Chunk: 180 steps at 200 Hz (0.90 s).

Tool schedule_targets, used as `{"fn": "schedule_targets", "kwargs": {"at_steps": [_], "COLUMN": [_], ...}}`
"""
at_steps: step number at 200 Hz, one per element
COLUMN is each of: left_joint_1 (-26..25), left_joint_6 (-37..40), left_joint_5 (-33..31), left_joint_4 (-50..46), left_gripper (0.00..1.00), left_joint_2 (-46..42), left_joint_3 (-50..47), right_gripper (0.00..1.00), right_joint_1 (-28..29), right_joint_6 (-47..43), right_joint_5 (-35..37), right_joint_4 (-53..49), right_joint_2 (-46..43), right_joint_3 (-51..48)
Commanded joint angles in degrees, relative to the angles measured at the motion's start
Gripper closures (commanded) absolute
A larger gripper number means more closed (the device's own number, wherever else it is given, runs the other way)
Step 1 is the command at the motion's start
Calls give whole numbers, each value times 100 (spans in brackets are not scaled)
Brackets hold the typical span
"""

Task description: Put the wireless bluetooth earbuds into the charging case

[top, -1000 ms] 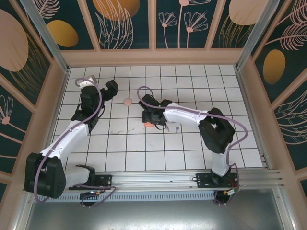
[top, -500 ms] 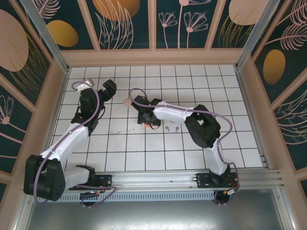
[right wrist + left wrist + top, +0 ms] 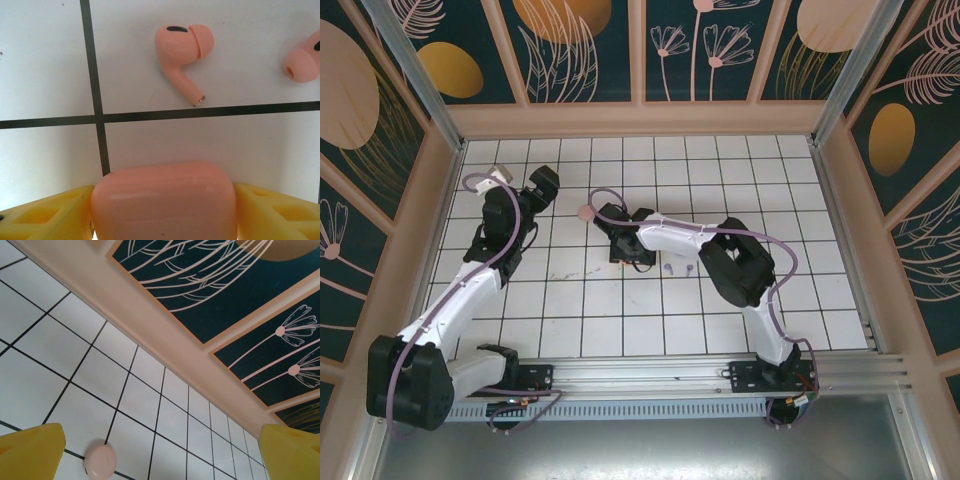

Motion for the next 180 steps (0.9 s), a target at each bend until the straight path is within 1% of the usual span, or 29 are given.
{"fn": "schedule_targets", "kwargs": {"at_steps": [1, 25, 52, 69, 83, 107, 135, 156, 180], "left_joint_1": [4, 5, 2, 3, 1, 5, 7, 1, 1], "left_joint_6": [-142, -330, -501, -485, -418, -164, -30, 10, 209], "left_joint_5": [102, 126, 276, 380, 475, 595, 628, 781, 1246], "left_joint_4": [144, 210, -132, -157, 138, 444, 1012, 1589, 2048], "left_gripper": [1, 1, 1, 1, 1, 1, 1, 1, 1], "left_joint_2": [-175, -274, -213, -219, -274, -202, -227, -317, -191], "left_joint_3": [-213, -409, -366, -456, -661, -850, -1227, -1574, -1747], "right_gripper": [31, 34, 41, 50, 56, 63, 64, 64, 63], "right_joint_1": [42, 42, 42, 51, 72, 120, 160, 157, 50], "right_joint_6": [-78, -103, -112, -115, -90, -36, 111, 263, 409], "right_joint_5": [-46, -59, -128, -148, -156, -143, -108, -32, -13], "right_joint_4": [-109, -81, -24, 11, 55, 159, 303, 430, 596], "right_joint_2": [166, 169, 189, 149, 55, -231, -716, -1099, -1350], "right_joint_3": [67, 34, 5, -21, -53, -114, -230, -320, -224]}}
